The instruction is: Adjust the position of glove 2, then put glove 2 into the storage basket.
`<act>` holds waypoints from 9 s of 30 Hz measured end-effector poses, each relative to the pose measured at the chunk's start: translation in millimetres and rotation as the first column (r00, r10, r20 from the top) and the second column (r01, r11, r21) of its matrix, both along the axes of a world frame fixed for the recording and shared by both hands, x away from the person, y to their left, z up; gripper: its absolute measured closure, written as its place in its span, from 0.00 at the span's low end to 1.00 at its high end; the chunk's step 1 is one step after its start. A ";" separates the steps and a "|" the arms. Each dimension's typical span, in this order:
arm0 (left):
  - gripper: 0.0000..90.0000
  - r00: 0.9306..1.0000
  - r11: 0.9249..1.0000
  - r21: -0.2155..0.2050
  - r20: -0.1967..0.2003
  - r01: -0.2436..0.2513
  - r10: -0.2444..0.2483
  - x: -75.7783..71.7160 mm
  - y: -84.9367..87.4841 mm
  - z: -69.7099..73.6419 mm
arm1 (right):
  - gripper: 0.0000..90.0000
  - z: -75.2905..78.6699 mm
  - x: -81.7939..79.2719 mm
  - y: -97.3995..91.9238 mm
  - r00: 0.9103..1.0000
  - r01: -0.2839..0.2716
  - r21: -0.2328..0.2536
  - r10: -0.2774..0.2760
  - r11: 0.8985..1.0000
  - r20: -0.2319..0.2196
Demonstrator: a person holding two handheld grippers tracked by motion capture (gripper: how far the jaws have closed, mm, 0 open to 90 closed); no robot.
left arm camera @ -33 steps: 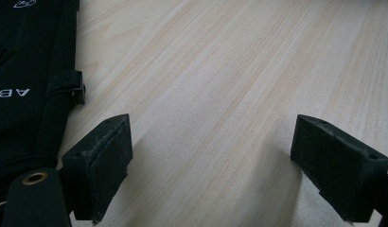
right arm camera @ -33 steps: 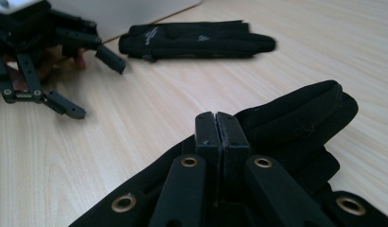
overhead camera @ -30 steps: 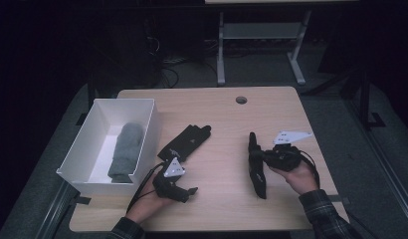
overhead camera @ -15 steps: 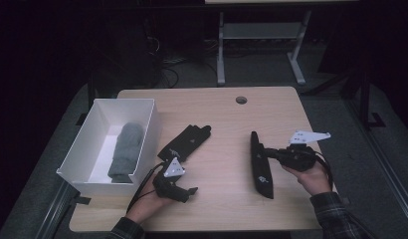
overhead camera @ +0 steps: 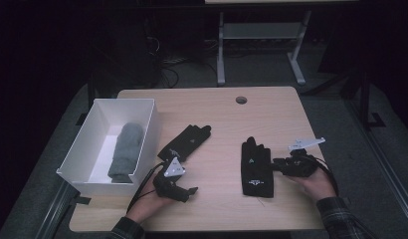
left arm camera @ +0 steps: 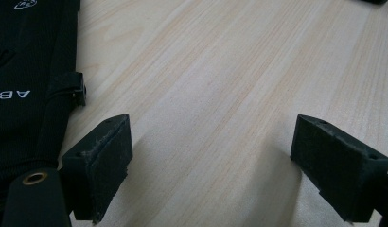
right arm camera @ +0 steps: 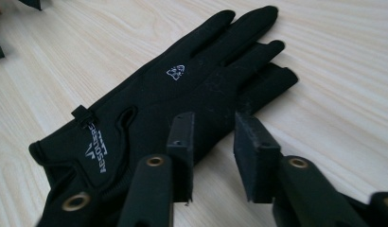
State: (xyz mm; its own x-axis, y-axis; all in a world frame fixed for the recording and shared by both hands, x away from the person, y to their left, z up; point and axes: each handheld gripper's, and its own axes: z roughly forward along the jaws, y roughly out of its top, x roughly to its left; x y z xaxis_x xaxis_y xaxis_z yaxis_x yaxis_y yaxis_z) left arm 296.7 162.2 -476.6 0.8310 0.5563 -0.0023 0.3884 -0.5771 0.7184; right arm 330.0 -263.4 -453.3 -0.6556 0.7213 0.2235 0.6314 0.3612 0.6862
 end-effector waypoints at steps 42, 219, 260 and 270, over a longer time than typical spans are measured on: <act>0.14 1.000 1.000 0.012 0.003 0.007 -0.007 0.7 0.3 0.6 | 0.98 37.7 17.6 85.7 0.988 -0.117 -0.066 0.123 0.991 0.096; 0.74 0.992 0.995 0.069 -0.109 0.070 -0.062 45.9 -61.2 51.7 | 0.37 -26.5 16.2 41.2 0.986 -0.036 -0.108 0.053 0.993 0.160; 0.74 0.959 0.978 0.080 -0.226 0.194 -0.172 95.4 -94.4 31.7 | 0.32 -28.0 15.8 41.1 0.986 -0.019 -0.099 0.035 0.995 0.163; 0.75 0.985 0.997 0.053 -0.170 0.050 -0.041 92.3 -66.5 107.0 | 0.32 -28.0 15.9 41.1 0.986 -0.019 -0.099 0.035 0.995 0.164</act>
